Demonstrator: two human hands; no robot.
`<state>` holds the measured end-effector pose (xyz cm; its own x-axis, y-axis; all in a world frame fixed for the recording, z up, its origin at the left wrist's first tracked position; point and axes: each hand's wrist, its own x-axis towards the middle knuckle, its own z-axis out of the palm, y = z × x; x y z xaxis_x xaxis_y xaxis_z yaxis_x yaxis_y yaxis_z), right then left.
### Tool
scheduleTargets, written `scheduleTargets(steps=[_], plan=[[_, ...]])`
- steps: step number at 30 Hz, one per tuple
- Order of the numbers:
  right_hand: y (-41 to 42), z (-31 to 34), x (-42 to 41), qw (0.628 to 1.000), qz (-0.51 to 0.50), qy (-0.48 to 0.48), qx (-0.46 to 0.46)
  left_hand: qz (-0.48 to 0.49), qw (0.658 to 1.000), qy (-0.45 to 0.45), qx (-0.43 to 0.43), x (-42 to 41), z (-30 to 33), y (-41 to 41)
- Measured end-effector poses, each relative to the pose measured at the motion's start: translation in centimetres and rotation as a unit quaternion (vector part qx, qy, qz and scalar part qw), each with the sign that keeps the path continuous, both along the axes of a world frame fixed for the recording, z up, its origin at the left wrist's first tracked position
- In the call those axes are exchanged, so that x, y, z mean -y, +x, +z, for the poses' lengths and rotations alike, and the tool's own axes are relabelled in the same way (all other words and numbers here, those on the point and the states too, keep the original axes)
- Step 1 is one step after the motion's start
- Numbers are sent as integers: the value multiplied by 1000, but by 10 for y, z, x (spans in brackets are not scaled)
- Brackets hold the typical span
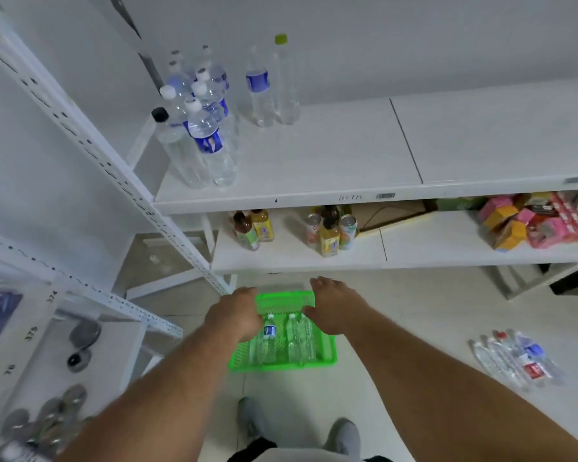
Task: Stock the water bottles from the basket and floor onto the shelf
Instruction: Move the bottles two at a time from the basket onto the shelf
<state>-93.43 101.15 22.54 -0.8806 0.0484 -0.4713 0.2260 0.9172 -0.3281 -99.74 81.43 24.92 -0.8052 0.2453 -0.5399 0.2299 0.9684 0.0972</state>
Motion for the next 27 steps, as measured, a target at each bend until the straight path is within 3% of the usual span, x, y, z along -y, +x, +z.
scheduleTargets(steps=[12,20,27], plan=[[-17,-66,50,993,-46,5,109,22,994,26,107,59,-73,-30],[-57,-119,85,979,-84,13,184,72,974,89,194,96,-157,-84],[-113,-257,77,972,-89,-18,215,161,950,133,231,85,-296,-109]])
